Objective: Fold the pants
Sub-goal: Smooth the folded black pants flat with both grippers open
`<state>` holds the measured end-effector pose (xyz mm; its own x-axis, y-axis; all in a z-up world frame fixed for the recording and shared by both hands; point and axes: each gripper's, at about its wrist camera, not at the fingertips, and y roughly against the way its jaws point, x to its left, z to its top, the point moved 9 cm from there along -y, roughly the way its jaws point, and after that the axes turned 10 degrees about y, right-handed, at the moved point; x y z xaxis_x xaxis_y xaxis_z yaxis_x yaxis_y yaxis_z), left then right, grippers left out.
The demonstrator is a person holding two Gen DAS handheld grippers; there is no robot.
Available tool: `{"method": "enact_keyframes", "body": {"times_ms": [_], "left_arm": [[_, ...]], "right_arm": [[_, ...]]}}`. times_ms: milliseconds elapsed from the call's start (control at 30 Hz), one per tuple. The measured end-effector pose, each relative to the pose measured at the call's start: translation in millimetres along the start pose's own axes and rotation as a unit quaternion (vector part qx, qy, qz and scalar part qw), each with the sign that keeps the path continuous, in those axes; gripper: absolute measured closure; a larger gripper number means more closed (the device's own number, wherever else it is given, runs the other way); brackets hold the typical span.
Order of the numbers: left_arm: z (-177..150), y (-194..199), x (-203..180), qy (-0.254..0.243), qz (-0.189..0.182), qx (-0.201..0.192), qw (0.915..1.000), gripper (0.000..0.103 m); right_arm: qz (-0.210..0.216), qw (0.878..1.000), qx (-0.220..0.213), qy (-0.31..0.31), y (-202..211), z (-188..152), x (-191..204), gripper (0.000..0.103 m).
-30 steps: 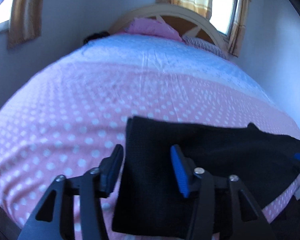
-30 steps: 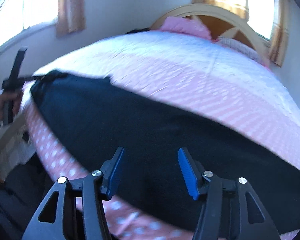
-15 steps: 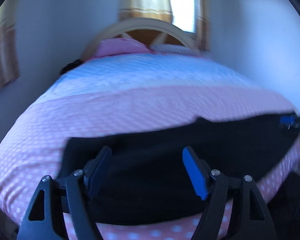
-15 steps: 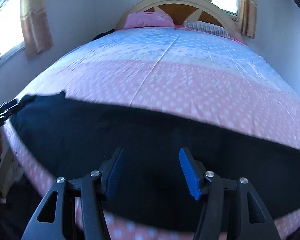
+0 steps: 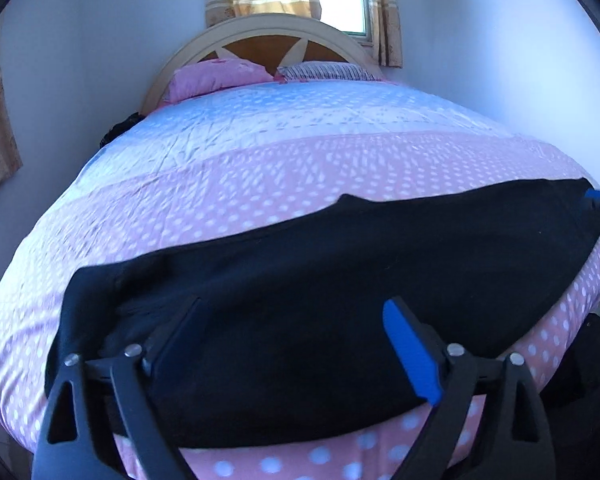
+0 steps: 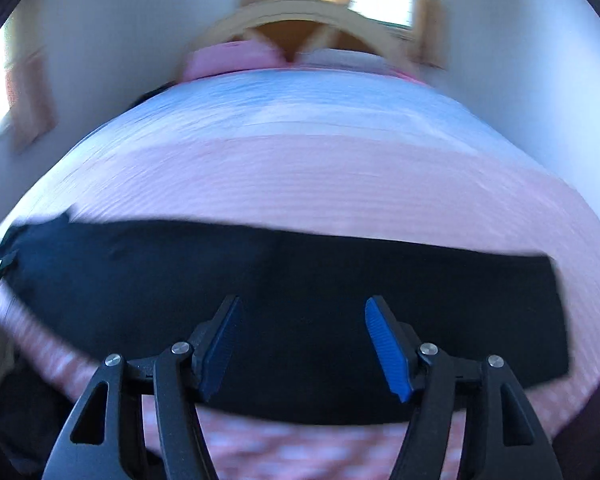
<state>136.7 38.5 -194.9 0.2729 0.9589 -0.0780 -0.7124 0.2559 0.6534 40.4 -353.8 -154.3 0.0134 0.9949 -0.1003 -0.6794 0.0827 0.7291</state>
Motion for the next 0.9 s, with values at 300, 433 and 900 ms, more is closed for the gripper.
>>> {"method": "enact_keyframes", "body": {"times_ms": [300, 433, 900], "left_arm": [[-10, -24, -41, -0.031, 0.006, 0.034, 0.9989, 0.01], [-11, -24, -40, -0.017, 0.002, 0.033, 0.9993, 0.006], [-15, -27, -37, 0.009, -0.009, 0.035, 0.9993, 0.0]], "right_arm": [[-0.092, 0.985, 0.057, -0.133, -4, -57, -129, 0.038], [-0.091, 0.986, 0.054, -0.128, -6, -74, -135, 0.036], [-0.075, 0.979, 0.075, -0.176, -1, -94, -133, 0.024]]}}
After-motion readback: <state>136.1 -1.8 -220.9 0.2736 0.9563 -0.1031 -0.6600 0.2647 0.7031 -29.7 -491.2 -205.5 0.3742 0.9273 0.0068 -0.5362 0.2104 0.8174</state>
